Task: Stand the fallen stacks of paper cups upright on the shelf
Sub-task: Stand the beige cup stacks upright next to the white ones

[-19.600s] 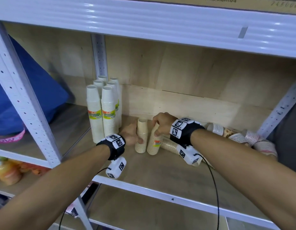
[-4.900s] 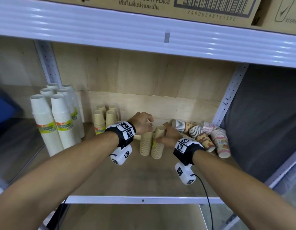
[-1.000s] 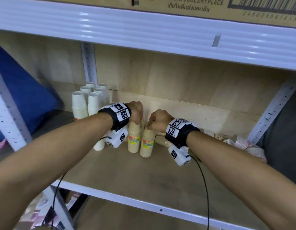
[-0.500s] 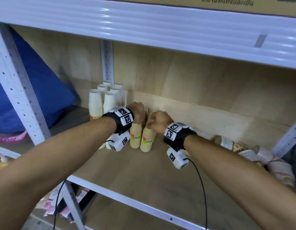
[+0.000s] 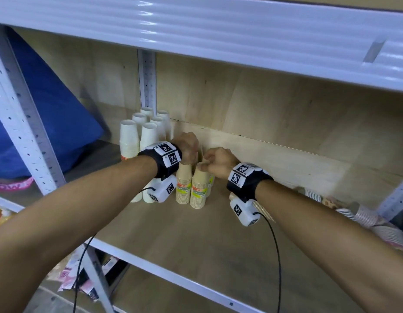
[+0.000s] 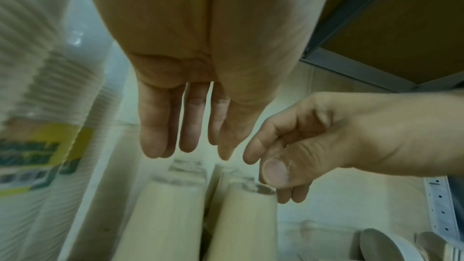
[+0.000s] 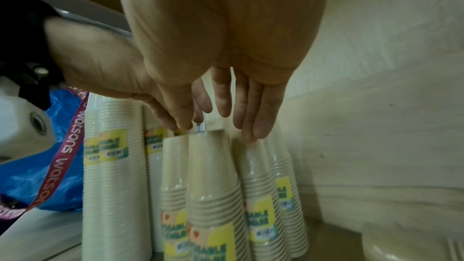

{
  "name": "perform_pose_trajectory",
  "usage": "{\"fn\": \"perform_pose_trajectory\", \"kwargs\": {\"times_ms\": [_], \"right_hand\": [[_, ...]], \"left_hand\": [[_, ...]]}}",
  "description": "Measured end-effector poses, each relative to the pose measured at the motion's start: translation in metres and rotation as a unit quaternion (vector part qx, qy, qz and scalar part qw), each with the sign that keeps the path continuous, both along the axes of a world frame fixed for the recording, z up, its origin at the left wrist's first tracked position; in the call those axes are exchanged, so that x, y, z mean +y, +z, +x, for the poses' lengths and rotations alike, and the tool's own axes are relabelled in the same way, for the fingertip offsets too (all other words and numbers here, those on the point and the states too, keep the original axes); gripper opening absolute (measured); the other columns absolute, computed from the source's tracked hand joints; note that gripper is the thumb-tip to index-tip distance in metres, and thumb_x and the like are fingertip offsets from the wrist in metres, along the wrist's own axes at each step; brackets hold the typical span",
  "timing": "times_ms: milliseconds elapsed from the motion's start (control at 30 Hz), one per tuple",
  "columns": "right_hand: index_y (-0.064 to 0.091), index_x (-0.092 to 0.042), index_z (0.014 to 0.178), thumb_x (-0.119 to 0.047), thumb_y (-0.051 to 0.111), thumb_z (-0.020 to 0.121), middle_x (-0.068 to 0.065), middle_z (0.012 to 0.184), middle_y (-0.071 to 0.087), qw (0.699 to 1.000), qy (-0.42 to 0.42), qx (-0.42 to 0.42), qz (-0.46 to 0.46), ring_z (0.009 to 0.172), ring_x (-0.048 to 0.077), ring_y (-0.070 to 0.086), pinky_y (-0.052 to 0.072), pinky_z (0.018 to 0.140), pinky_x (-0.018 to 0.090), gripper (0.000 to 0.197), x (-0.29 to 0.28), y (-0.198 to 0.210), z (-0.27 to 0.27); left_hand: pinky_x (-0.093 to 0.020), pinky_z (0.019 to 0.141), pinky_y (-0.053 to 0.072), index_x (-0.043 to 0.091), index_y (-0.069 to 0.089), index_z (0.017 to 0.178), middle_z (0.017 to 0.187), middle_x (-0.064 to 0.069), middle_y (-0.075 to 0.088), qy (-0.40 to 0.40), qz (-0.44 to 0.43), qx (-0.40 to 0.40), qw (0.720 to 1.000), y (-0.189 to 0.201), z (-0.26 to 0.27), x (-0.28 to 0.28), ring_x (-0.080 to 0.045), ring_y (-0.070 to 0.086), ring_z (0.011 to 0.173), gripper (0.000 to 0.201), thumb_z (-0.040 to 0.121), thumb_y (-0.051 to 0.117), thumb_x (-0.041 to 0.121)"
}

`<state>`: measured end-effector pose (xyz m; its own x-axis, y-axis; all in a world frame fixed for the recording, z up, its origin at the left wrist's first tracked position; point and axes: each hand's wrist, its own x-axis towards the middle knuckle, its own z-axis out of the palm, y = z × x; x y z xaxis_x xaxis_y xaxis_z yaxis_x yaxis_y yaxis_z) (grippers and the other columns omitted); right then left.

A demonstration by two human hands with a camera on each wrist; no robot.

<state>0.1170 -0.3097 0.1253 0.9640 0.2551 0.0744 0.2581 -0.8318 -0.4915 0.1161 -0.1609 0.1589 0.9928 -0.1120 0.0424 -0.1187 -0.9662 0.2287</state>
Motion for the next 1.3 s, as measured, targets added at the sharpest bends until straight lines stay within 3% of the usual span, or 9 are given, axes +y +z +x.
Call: {"fn": "perform_pose_trajectory", "kwargs": {"times_ms": [267, 500, 633, 733, 933, 1000, 1133, 1233, 1300], "right_hand": [[0.066, -0.023, 0.111, -0.04, 0.076, 0.077, 0.001, 0.109, 0.065, 0.998, -0.043, -0.001, -0.043, 0.1, 0.019, 0.061, 0.048, 0.086, 0.03, 0.039, -0.059, 0.025, 0.025], [0.063, -0.025, 0.117, -0.04, 0.078, 0.074, -0.003, 0.113, 0.058, 0.989, -0.077, 0.067, -0.107, 0.102, 0.017, 0.056, 0.04, 0.081, 0.027, 0.048, -0.116, 0.01, 0.027], [0.061, -0.027, 0.12, -0.043, 0.079, 0.07, -0.003, 0.114, 0.061, 0.982, -0.092, 0.096, -0.137, 0.098, 0.017, 0.057, 0.043, 0.08, 0.027, 0.056, -0.14, -0.009, 0.026], [0.06, -0.025, 0.125, -0.039, 0.077, 0.075, 0.0, 0.121, 0.061, 0.978, -0.092, 0.106, -0.154, 0.104, 0.019, 0.058, 0.044, 0.081, 0.026, 0.055, -0.151, -0.019, 0.026], [0.062, -0.015, 0.125, -0.028, 0.076, 0.081, 0.007, 0.118, 0.065, 0.976, -0.071, 0.137, -0.153, 0.108, 0.026, 0.061, 0.05, 0.095, 0.038, 0.048, -0.16, -0.029, 0.031], [0.061, -0.014, 0.126, -0.026, 0.076, 0.081, 0.01, 0.118, 0.066, 0.977, -0.067, 0.142, -0.144, 0.108, 0.027, 0.062, 0.051, 0.095, 0.039, 0.049, -0.161, -0.034, 0.034], [0.057, -0.018, 0.131, -0.029, 0.078, 0.078, 0.006, 0.119, 0.066, 0.978, -0.043, 0.141, -0.15, 0.108, 0.025, 0.062, 0.049, 0.085, 0.029, 0.058, -0.161, -0.046, 0.042], [0.061, -0.016, 0.123, -0.027, 0.079, 0.076, 0.002, 0.107, 0.064, 0.977, -0.031, 0.146, -0.154, 0.095, 0.02, 0.061, 0.044, 0.071, 0.025, 0.051, -0.162, -0.056, 0.047], [0.062, -0.008, 0.118, -0.026, 0.079, 0.076, 0.009, 0.109, 0.064, 0.976, -0.033, 0.149, -0.156, 0.097, 0.025, 0.062, 0.047, 0.073, 0.029, 0.049, -0.163, -0.061, 0.051]], "left_hand": [[-0.029, 0.078, 0.051, 0.032, 0.064, 0.097, 0.106, 0.004, 0.058, -0.038, -0.101, -0.009, 0.994, 0.013, 0.023, -0.026, -0.015, 0.06, 0.092, 0.022, 0.078, 0.074, 0.026], [-0.029, 0.087, 0.05, 0.027, 0.066, 0.109, 0.106, 0.003, 0.056, -0.093, -0.1, 0.015, 0.991, -0.005, 0.026, -0.072, -0.018, 0.06, 0.097, 0.029, 0.081, 0.076, 0.027], [-0.028, 0.084, 0.05, 0.026, 0.066, 0.112, 0.107, 0.004, 0.056, -0.125, -0.102, 0.043, 0.986, -0.031, 0.026, -0.096, -0.017, 0.06, 0.098, 0.032, 0.081, 0.076, 0.027], [-0.025, 0.08, 0.042, 0.023, 0.068, 0.11, 0.102, 0.006, 0.052, -0.154, -0.087, 0.049, 0.983, -0.057, 0.026, -0.111, -0.014, 0.054, 0.098, 0.031, 0.081, 0.076, 0.026], [-0.025, 0.088, 0.043, 0.02, 0.064, 0.118, 0.125, 0.005, 0.053, -0.175, -0.094, 0.092, 0.976, -0.1, 0.031, -0.12, -0.016, 0.052, 0.113, 0.038, 0.081, 0.075, 0.022], [-0.022, 0.084, 0.039, 0.018, 0.063, 0.119, 0.127, 0.003, 0.051, -0.178, -0.108, 0.11, 0.972, -0.11, 0.033, -0.121, -0.015, 0.051, 0.113, 0.041, 0.08, 0.076, 0.023], [-0.023, 0.068, 0.042, 0.018, 0.066, 0.104, 0.111, 0.001, 0.064, -0.177, -0.119, 0.128, 0.969, -0.121, 0.035, -0.124, -0.013, 0.057, 0.092, 0.032, 0.074, 0.077, 0.022], [-0.024, 0.077, 0.046, 0.016, 0.067, 0.116, 0.111, 0.001, 0.063, -0.182, -0.115, 0.147, 0.965, -0.126, 0.032, -0.127, -0.016, 0.059, 0.1, 0.044, 0.075, 0.079, 0.021], [-0.024, 0.08, 0.046, 0.016, 0.065, 0.12, 0.114, -0.001, 0.062, -0.181, -0.119, 0.145, 0.965, -0.129, 0.032, -0.129, -0.018, 0.058, 0.103, 0.047, 0.075, 0.079, 0.019]]}}
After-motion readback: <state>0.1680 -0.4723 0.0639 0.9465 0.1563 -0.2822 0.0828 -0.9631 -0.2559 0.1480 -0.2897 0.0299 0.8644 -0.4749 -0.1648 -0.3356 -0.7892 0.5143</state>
